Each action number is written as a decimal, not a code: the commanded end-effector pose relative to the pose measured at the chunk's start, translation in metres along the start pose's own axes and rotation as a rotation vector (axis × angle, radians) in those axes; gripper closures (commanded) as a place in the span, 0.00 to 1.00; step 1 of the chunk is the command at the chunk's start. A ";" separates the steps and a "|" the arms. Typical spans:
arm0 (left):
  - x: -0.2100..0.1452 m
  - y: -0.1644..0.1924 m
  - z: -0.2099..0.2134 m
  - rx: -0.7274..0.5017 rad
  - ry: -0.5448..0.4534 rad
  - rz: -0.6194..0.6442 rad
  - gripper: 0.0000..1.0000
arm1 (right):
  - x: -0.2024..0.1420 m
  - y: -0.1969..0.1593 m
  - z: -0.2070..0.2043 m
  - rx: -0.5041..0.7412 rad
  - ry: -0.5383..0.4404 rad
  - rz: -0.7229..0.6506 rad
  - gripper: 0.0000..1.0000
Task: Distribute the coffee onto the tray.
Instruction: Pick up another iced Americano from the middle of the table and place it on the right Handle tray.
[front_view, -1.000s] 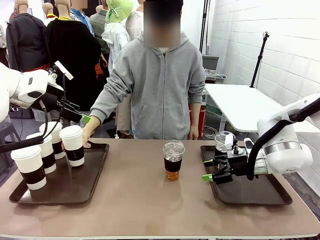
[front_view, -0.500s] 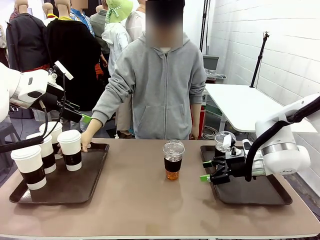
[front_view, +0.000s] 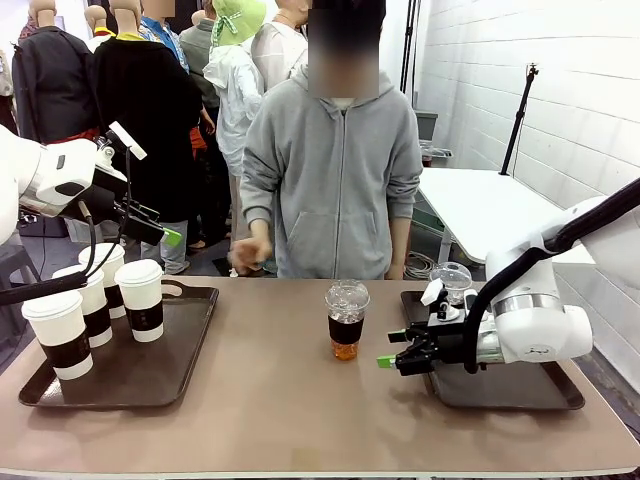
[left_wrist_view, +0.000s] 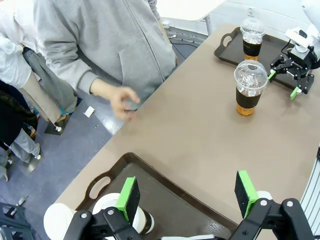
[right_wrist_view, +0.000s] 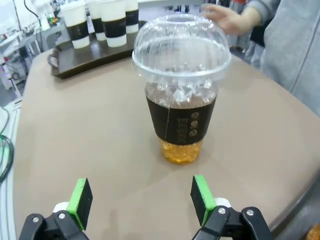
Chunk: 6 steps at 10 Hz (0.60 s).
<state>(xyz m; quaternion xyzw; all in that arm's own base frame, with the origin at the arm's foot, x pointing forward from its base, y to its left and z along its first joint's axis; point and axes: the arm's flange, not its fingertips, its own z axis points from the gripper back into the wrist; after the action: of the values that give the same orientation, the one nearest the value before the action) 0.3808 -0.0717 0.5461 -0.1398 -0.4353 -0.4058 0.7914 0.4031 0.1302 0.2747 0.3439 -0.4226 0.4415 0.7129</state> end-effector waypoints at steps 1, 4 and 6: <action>-0.002 0.002 -0.001 -0.003 -0.002 0.008 0.00 | 0.001 -0.002 -0.021 -0.047 -0.034 0.042 0.00; -0.002 0.002 -0.001 -0.003 -0.002 0.008 0.00 | 0.000 -0.003 -0.031 -0.071 -0.060 0.055 0.00; -0.002 0.002 -0.001 -0.003 -0.002 0.008 0.00 | -0.003 -0.006 -0.036 -0.096 -0.059 0.080 0.00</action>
<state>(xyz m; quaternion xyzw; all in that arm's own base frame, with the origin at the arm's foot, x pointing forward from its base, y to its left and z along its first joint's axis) 0.3808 -0.0717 0.5461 -0.1398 -0.4353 -0.4058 0.7914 0.4165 0.1481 0.2669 0.3286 -0.4625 0.4387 0.6969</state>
